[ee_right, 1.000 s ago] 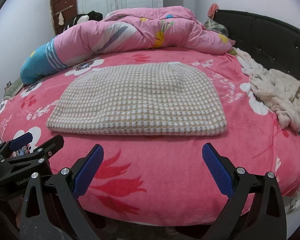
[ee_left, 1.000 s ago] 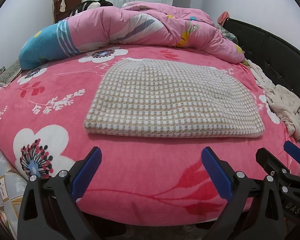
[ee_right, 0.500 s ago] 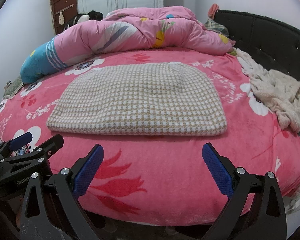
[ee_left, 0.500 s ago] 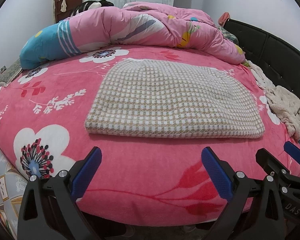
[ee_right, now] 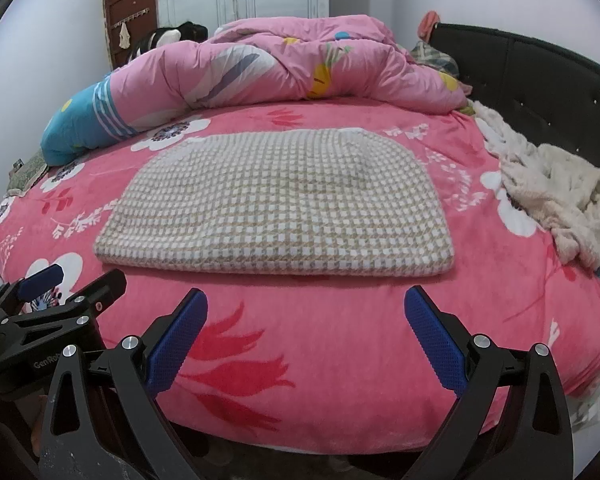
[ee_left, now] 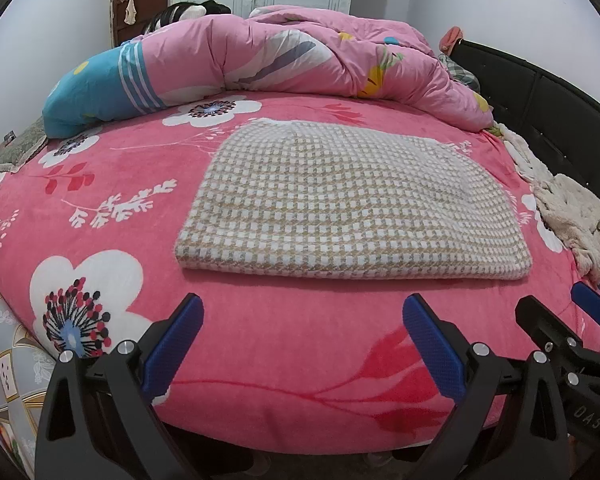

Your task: Fold large clothes

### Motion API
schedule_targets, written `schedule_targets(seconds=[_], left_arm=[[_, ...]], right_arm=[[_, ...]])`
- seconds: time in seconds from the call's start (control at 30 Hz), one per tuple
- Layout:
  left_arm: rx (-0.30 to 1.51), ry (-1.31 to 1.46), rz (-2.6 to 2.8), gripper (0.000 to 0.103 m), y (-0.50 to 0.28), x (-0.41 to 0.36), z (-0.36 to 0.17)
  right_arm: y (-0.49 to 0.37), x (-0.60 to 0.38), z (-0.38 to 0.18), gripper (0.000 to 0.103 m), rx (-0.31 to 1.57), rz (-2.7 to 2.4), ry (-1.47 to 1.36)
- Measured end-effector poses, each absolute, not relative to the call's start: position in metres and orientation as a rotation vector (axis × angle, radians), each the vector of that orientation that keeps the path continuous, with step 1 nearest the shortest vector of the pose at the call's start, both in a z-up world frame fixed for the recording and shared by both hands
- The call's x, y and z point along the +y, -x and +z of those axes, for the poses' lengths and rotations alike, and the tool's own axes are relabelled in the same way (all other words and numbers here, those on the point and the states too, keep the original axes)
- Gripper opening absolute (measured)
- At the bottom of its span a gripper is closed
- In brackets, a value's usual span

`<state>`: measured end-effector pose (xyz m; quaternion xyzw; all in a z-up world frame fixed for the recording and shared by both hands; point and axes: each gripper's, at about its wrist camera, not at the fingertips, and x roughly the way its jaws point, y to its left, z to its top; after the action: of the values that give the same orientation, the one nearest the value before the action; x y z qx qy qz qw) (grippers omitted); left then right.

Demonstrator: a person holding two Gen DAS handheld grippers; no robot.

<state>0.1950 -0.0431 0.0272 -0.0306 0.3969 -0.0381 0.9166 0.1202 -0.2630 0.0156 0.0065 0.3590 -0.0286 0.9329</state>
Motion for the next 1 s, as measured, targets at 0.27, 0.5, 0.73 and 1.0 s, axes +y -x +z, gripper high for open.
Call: schedule_targets(seconds=[0.27,0.5,0.73,1.0], left_arm=[[0.817,0.063,-0.080,0.098,-0.1951,-0.0426,0.0272],[0.814,0.064,-0.077,0.098,-0.1952,-0.0414,0.0280],[0.815,0.066,-0.076,0.098,-0.1953,-0.0409,0.0283],[0.816,0.065,-0.074,0.098,-0.1946,-0.0416,0.0276]], right_arm=[[-0.1201,-0.2648,0.0163,0.095,0.733,-0.055,-0.010],[-0.1197,-0.2670,0.0175,0.095,0.731,-0.051,-0.005],[-0.1194,-0.2671,0.0174,0.095,0.731,-0.050,-0.005],[-0.1184,-0.2695,0.0172,0.095,0.732,-0.047,-0.004]])
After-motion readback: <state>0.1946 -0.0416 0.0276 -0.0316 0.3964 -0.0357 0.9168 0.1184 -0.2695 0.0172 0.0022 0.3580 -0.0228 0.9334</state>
